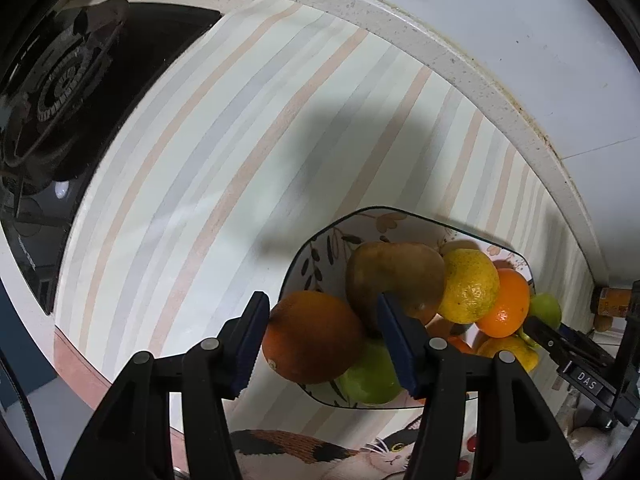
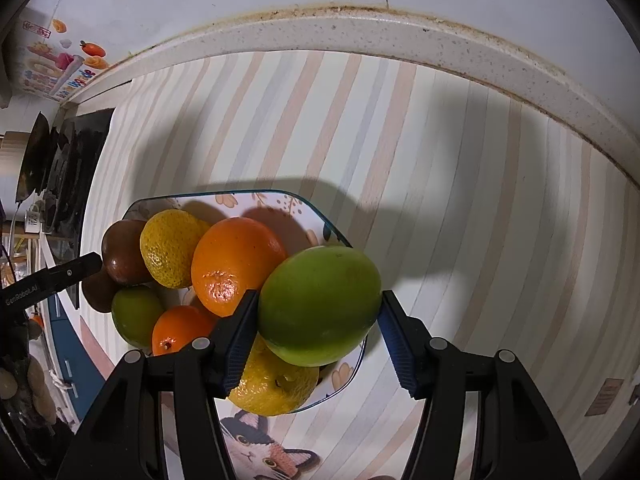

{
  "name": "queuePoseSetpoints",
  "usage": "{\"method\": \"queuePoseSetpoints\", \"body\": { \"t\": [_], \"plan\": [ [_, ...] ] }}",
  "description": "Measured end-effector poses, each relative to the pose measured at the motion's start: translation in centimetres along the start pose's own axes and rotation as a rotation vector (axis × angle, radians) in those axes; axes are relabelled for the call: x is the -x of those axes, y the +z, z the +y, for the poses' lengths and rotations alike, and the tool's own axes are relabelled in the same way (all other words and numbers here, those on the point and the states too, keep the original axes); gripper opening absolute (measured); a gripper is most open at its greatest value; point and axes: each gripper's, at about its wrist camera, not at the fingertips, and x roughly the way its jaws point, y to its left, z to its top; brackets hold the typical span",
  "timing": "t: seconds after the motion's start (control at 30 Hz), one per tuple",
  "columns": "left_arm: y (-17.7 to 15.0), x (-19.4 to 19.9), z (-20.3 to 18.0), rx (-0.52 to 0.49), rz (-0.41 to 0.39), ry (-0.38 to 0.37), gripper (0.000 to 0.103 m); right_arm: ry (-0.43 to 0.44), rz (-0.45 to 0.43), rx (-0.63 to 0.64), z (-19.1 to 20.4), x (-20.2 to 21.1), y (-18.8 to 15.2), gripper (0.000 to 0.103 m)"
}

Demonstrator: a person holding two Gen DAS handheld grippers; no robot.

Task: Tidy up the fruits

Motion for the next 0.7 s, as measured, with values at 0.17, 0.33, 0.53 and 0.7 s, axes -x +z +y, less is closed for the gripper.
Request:
{"method": "queuePoseSetpoints", "body": {
  "t": [0.17,0.33,0.53,0.7],
  "plan": [
    [-0.1,0.4,-0.1,0.008,-0.011,0.005,0.054,0.002,-0.003,-0.021,-0.3,0.4,0.3,0.082],
    [-0.6,1.3,-0.4,-0.011,-0.048,0.050,0.082,-0.026,-0.014,-0.034,-0.7,1.3,0.2,0.090],
    [-2.1,2.1,-1.3,-0.043,-0.068,0.087,0.096,-0.051,-0.033,-0.008,0.2,3.0,-1.1,0.096],
    [-4.5,3.5,-2.2,-0.060,-0.110,0.102,0.097,-0.090,-0.078,0.069,2.2,5.1,-3.8,0.096]
  ]
}}
